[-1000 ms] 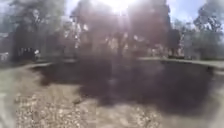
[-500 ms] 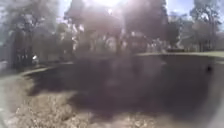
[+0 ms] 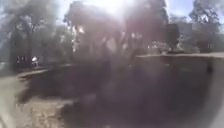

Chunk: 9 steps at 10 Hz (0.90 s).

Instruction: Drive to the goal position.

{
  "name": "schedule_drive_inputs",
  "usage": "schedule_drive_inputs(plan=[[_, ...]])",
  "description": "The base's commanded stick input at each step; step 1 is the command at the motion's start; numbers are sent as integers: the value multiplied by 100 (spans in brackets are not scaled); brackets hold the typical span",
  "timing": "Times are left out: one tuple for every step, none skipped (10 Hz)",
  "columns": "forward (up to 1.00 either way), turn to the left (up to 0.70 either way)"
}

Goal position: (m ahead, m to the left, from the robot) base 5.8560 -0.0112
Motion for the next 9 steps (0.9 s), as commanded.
schedule_drive_inputs(plan=[[70,0],[70,0],[70,0],[70,0],[70,-8],[70,-24],[70,-35],[70,-28],[70,-5]])
